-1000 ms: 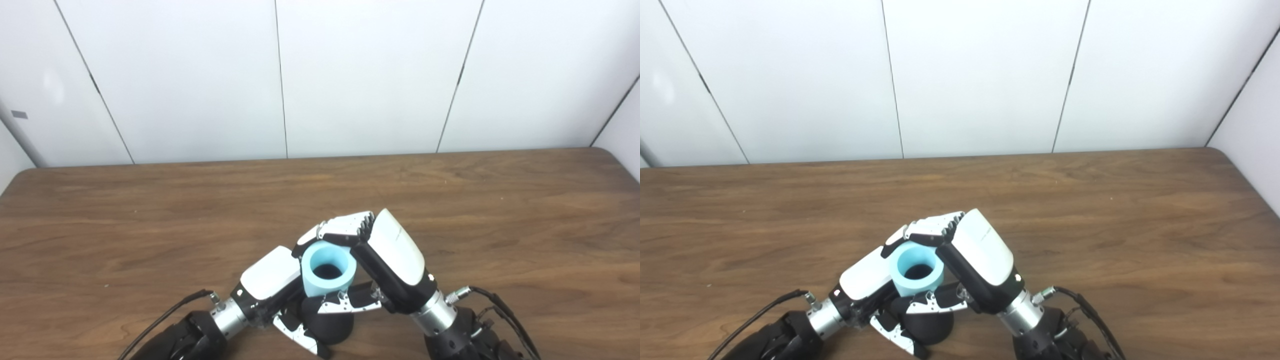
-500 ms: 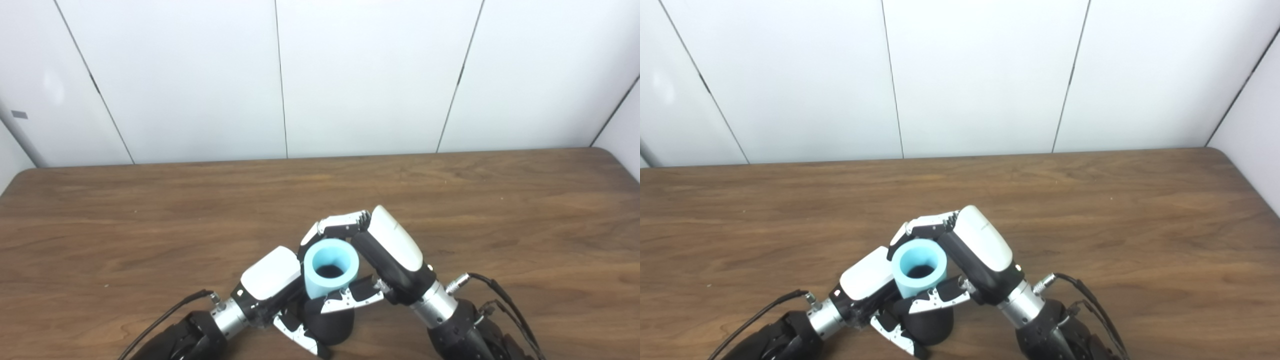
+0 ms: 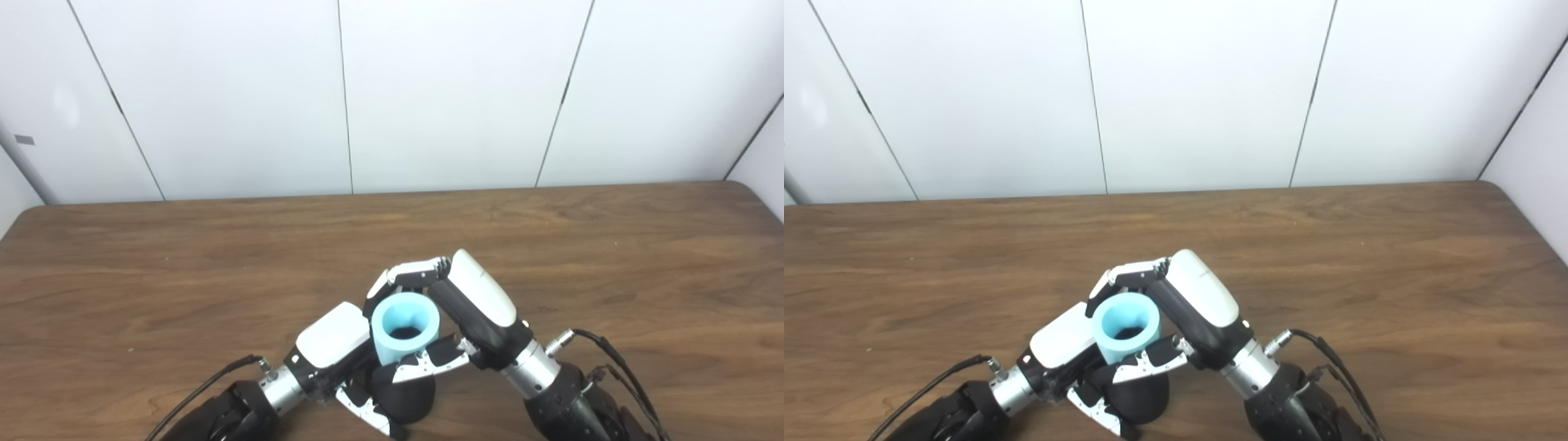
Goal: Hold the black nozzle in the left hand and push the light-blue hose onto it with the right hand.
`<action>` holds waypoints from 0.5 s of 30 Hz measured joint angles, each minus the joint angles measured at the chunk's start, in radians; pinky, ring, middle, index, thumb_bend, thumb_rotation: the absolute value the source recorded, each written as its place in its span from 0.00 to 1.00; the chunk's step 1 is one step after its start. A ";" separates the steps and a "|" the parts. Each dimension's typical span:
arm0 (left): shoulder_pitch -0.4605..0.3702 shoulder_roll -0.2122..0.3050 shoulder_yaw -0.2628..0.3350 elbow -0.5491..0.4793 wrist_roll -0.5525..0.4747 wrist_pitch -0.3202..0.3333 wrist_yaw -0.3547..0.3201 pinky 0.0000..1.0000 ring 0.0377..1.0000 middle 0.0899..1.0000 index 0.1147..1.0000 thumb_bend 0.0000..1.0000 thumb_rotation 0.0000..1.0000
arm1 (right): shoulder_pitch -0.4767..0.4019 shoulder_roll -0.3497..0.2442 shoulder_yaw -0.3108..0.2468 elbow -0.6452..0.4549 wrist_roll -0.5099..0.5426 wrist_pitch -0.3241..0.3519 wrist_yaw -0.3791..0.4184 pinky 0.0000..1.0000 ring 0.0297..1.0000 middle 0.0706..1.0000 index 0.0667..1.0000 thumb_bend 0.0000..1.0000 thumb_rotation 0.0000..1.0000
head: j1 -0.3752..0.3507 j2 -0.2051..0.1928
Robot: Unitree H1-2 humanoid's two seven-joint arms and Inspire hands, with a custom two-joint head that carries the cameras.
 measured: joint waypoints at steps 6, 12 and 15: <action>0.000 0.000 0.001 0.000 0.000 0.000 -0.001 0.19 0.22 0.33 0.45 0.51 0.00 | 0.000 0.000 0.000 0.000 0.000 0.000 0.002 0.13 0.16 0.43 0.45 0.53 0.00 | 0.000 -0.002; 0.000 0.000 0.001 0.000 0.000 0.000 -0.001 0.22 0.26 0.35 0.46 0.51 0.00 | 0.003 -0.001 0.000 -0.004 -0.023 0.000 0.001 0.37 0.46 0.51 0.46 0.52 0.11 | -0.002 0.002; 0.001 0.000 0.002 0.000 0.001 0.000 -0.001 0.21 0.23 0.34 0.45 0.51 0.00 | 0.020 0.000 0.004 -0.008 -0.041 0.000 0.005 0.43 0.53 0.58 0.59 0.88 0.11 | -0.002 0.002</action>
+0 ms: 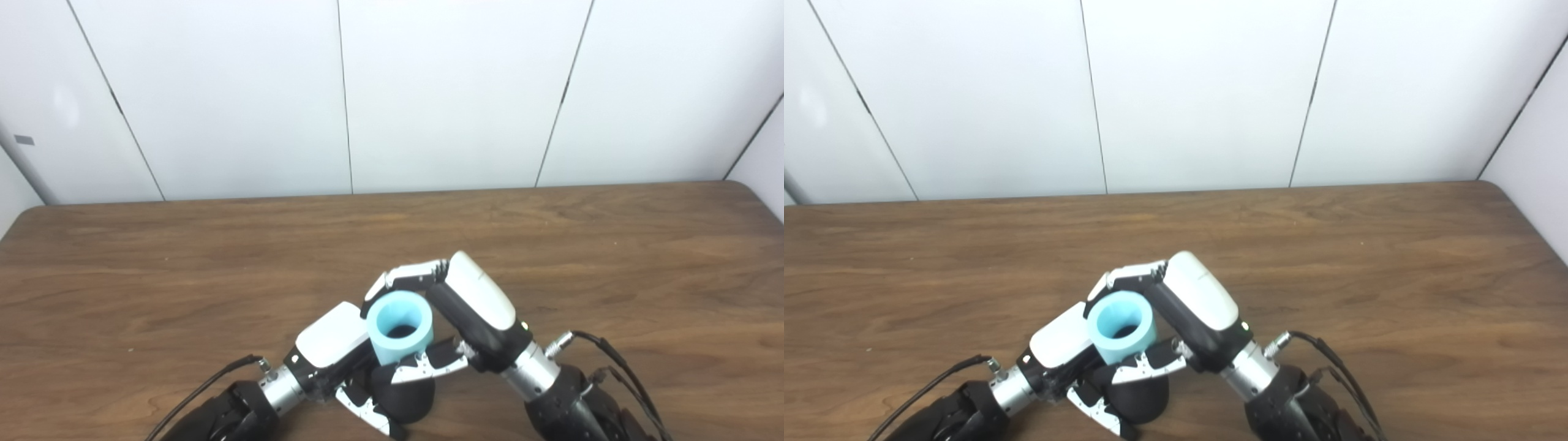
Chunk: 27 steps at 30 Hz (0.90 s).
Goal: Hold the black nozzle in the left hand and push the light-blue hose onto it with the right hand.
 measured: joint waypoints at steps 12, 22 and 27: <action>0.000 0.001 0.000 -0.001 0.000 0.000 -0.001 0.22 0.25 0.35 0.46 0.51 0.00 | 0.019 -0.002 -0.008 0.004 -0.028 0.026 0.021 0.51 0.62 0.67 0.68 1.00 0.17 | -0.002 0.002; 0.000 0.001 0.001 -0.001 0.000 0.000 -0.003 0.22 0.25 0.34 0.46 0.51 0.00 | 0.029 0.006 -0.020 0.005 -0.024 0.019 0.014 0.51 0.62 0.66 0.68 1.00 0.19 | -0.003 0.000; 0.000 0.000 0.001 -0.001 0.001 0.000 -0.004 0.22 0.25 0.34 0.46 0.51 0.00 | 0.033 0.010 -0.028 0.022 -0.022 -0.015 -0.006 0.49 0.60 0.65 0.66 1.00 0.19 | -0.003 -0.002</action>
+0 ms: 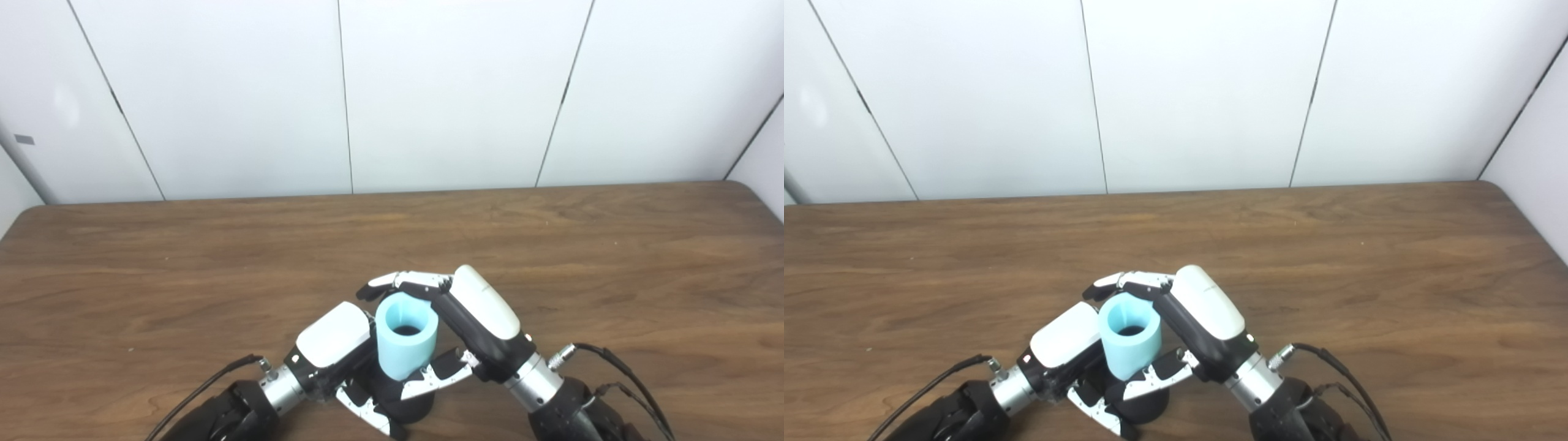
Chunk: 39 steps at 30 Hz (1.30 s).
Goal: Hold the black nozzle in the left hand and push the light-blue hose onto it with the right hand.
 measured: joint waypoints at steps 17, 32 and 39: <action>-0.003 0.000 -0.005 0.002 -0.005 -0.002 0.000 0.18 0.20 0.42 0.41 0.52 0.00 | 0.021 0.010 -0.007 0.048 0.012 -0.141 -0.062 0.67 0.82 0.87 0.86 0.99 0.42 | 0.000 -0.003; -0.002 -0.001 -0.003 0.003 -0.001 -0.002 -0.001 0.19 0.22 0.34 0.44 0.51 0.00 | 0.009 0.007 -0.004 -0.008 -0.011 -0.069 0.021 1.00 1.00 1.00 1.00 1.00 0.58 | 0.002 -0.005; -0.001 -0.006 0.004 0.003 -0.003 -0.002 -0.018 0.20 0.22 0.37 0.43 0.52 0.00 | 0.017 0.041 -0.023 -0.017 -0.002 -0.080 0.005 0.93 0.97 0.98 0.96 1.00 0.56 | 0.000 -0.005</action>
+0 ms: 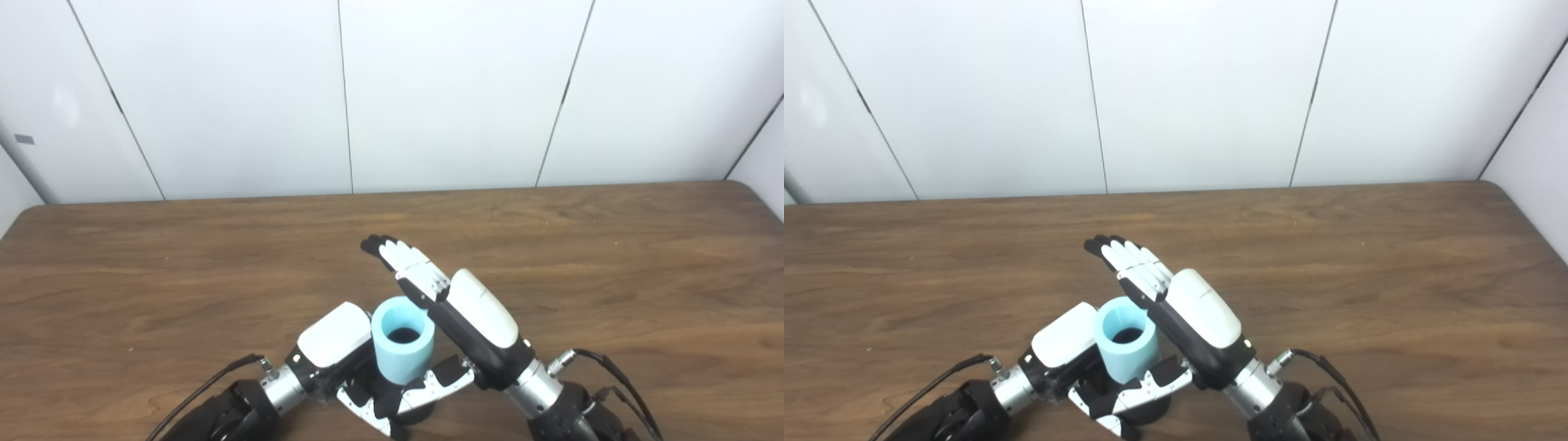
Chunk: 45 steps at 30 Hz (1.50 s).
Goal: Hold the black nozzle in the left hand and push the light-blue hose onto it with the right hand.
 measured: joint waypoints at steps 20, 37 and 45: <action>-0.002 -0.001 -0.002 0.002 -0.002 0.000 -0.006 0.18 0.21 0.42 0.42 0.52 0.00 | 0.019 0.037 -0.063 0.025 0.045 -0.107 -0.105 0.80 0.87 0.90 0.89 1.00 0.62 | -0.002 0.002; -0.004 -0.002 -0.005 0.002 0.010 0.000 0.001 0.20 0.24 0.34 0.45 0.51 0.00 | 0.019 -0.102 -0.095 -0.211 -0.143 -0.111 0.064 0.73 0.84 0.87 0.84 0.97 0.72 | -0.005 0.006; -0.004 -0.002 -0.005 0.004 0.007 0.000 -0.002 0.20 0.23 0.33 0.45 0.51 0.00 | 0.049 -0.145 -0.101 -0.256 -0.184 -0.112 0.147 0.77 0.87 0.89 0.83 0.98 0.72 | 0.000 0.008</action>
